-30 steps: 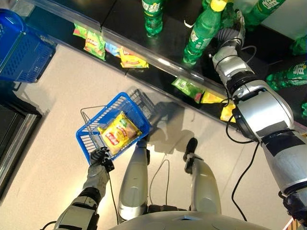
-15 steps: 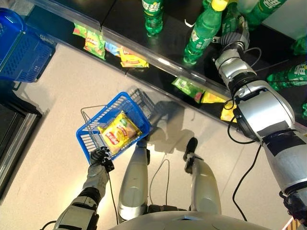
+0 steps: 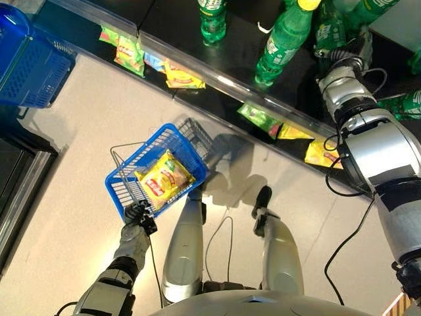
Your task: Pick up the snacks into the basket
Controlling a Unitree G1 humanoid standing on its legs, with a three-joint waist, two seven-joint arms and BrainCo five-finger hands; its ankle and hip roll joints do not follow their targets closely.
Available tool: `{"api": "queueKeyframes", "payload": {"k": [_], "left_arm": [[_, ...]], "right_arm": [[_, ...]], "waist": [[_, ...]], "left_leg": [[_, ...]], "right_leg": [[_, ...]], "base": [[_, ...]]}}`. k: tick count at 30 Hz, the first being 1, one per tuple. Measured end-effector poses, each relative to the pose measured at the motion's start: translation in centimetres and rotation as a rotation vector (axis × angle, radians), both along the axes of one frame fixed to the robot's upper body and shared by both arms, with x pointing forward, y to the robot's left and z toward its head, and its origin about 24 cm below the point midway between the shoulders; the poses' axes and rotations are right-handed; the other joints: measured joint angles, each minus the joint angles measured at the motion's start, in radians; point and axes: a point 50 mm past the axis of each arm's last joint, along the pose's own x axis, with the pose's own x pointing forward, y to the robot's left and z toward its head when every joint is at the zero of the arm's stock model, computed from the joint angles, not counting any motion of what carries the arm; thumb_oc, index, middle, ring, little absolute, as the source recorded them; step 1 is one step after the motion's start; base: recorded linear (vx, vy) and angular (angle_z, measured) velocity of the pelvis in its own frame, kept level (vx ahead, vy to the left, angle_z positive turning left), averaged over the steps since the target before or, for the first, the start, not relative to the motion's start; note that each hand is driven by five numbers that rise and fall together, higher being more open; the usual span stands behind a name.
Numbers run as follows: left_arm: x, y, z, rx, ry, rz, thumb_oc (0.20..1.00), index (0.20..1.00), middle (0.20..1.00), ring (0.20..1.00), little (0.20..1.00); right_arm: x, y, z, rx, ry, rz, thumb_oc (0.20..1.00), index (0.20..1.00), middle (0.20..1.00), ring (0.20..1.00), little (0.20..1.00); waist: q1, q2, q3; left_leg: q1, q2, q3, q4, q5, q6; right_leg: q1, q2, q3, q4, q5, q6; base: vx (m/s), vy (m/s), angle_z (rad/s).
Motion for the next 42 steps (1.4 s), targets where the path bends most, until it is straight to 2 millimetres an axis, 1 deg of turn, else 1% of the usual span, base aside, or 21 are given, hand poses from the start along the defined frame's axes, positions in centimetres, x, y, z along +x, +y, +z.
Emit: {"api": "queueKeyframes", "payload": {"k": [5,17,28,34,35,36,37,38,41,42], "left_arm": [[0.2,-0.2,0.1,-0.002,-0.009,-0.011,0.200,0.200,0.200,0.200,0.200],[0.5,-0.4,0.4,-0.008,-0.029,-0.019,0.200,0.200,0.200,0.200,0.200],[0.6,-0.5,0.5,-0.018,-0.035,-0.019,0.200,0.200,0.200,0.200,0.200],[0.8,-0.5,0.6,-0.020,-0.053,-0.025,0.200,0.200,0.200,0.200,0.200],[0.8,-0.5,0.7,-0.020,-0.054,-0.026,0.200,0.200,0.200,0.200,0.200],[0.8,-0.5,0.6,-0.020,-0.054,-0.026,0.200,0.200,0.200,0.200,0.200],[0.8,-0.5,0.6,-0.022,-0.054,-0.026,0.200,0.200,0.200,0.200,0.200],[0.8,-0.5,0.7,-0.023,-0.055,-0.027,0.200,0.200,0.200,0.200,0.200],[0.9,-0.5,0.8,-0.026,-0.064,-0.033,0.200,0.200,0.200,0.200,0.200],[0.9,-0.5,0.8,-0.026,-0.068,-0.036,0.200,0.200,0.200,0.200,0.200]], "right_arm": [[0.0,0.0,0.0,0.061,-0.028,0.006,1.000,1.000,1.000,1.000,1.000],[0.0,-0.2,0.2,0.082,-0.049,0.011,1.000,1.000,1.000,1.000,1.000],[0.1,-0.1,0.2,0.009,-0.005,0.036,1.000,1.000,1.000,1.000,1.000],[0.0,-0.5,0.5,-0.091,0.039,0.045,1.000,1.000,1.000,1.000,1.000],[0.0,-0.6,0.5,-0.095,0.046,0.046,0.752,0.752,0.752,0.752,0.752],[0.0,-0.6,0.5,-0.106,0.055,0.049,0.567,0.567,0.567,0.567,0.567],[0.1,-0.5,0.5,-0.143,0.080,0.060,0.282,0.282,0.282,0.282,0.282],[0.1,-0.5,0.4,-0.150,0.089,0.065,0.200,0.200,0.200,0.200,0.200],[0.1,-0.8,0.7,-0.223,0.116,0.059,0.200,0.200,0.200,0.200,0.200],[-0.1,-1.2,0.9,-0.242,0.117,0.047,0.200,0.200,0.200,0.200,0.200]], "waist": [[0.001,0.010,0.005],[0.004,0.028,0.015],[0.003,0.028,0.015],[0.001,0.028,0.015],[0.002,0.028,0.015],[0.003,0.028,0.015],[0.003,0.027,0.015],[0.003,0.027,0.015],[0.003,0.026,0.014],[0.004,0.026,0.014]], "left_leg": [[0.000,0.000,0.000,0.000,0.000,0.000],[-0.001,-0.001,-0.001,0.000,0.000,0.000],[-0.003,-0.001,-0.003,0.000,0.000,0.000],[-0.020,-0.003,-0.019,0.002,0.000,0.000],[-0.021,-0.003,-0.022,0.002,0.000,0.000],[-0.021,-0.004,-0.023,0.002,0.002,-0.001],[-0.022,-0.004,-0.024,0.002,0.002,-0.001],[-0.022,-0.004,-0.025,0.002,0.003,0.000],[-0.030,-0.005,-0.030,0.003,0.006,-0.001],[-0.037,-0.005,-0.033,0.003,0.009,-0.001]], "right_leg": [[0.000,0.000,0.000,0.000,0.000,0.000],[-0.001,-0.001,0.000,0.003,-0.004,-0.005],[-0.004,-0.002,-0.002,0.005,-0.006,-0.006],[-0.012,0.000,-0.008,0.006,-0.007,-0.007],[-0.013,0.000,-0.008,0.006,-0.007,-0.007],[-0.012,0.000,-0.008,0.006,-0.007,-0.007],[-0.012,0.000,-0.008,0.007,-0.007,-0.007],[-0.013,0.000,-0.008,0.007,-0.007,-0.007],[-0.018,0.001,-0.010,0.010,-0.007,-0.008],[-0.024,0.001,-0.010,0.010,-0.007,-0.008]], "base": [[0.00,0.000,0.00],[0.00,0.000,0.00],[0.00,0.000,0.00],[0.00,0.000,0.04],[0.00,0.006,0.05],[0.00,0.000,0.00],[0.00,0.000,0.00],[0.00,0.000,0.00],[0.00,0.002,0.03],[-0.01,0.007,0.05]]}}
